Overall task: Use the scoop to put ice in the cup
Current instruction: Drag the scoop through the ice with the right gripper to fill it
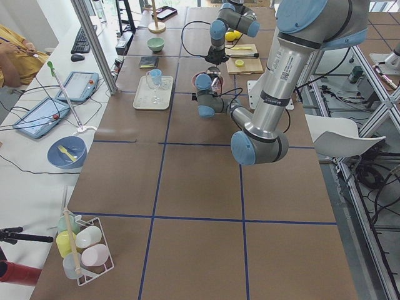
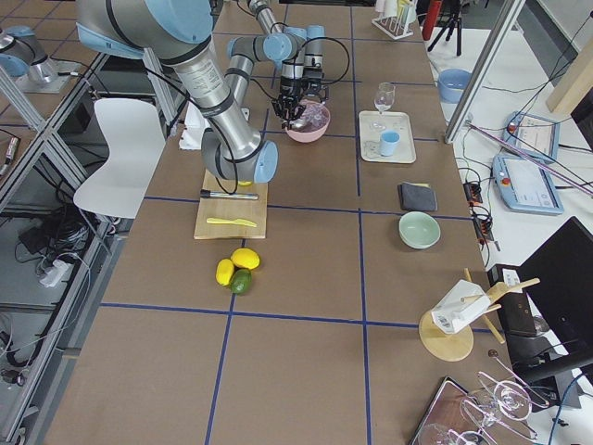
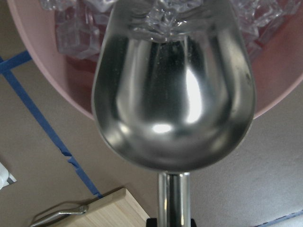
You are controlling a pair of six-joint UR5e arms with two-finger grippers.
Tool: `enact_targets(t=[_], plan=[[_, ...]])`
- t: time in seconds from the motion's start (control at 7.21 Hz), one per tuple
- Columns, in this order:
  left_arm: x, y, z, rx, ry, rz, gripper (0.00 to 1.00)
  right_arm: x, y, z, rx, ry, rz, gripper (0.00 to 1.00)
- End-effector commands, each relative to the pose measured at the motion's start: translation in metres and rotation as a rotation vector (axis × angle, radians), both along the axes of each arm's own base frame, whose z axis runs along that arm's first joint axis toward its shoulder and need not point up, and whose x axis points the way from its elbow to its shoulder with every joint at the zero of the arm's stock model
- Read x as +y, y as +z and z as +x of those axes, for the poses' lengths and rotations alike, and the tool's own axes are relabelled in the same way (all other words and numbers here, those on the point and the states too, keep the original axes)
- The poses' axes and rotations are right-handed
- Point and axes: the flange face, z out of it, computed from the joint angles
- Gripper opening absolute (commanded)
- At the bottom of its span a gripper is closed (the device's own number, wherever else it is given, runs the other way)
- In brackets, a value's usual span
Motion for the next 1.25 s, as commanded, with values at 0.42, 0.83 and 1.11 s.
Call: enact_targets(t=[0.42,0.83,1.11], plan=[[-0.001,-0.005,0.002,0.006,0.0,0.004,1.0,0.0,0.034,0.009,-0.109,0.004,0.037,0.0],[-0.002,-0.011,0.003,0.013,0.0,0.008,1.0,-0.007,0.051,0.015,-0.197,0.008,0.001,0.0],[-0.002,-0.014,0.003,0.018,0.0,0.011,1.0,-0.007,0.067,0.018,-0.247,0.012,0.008,0.0]])
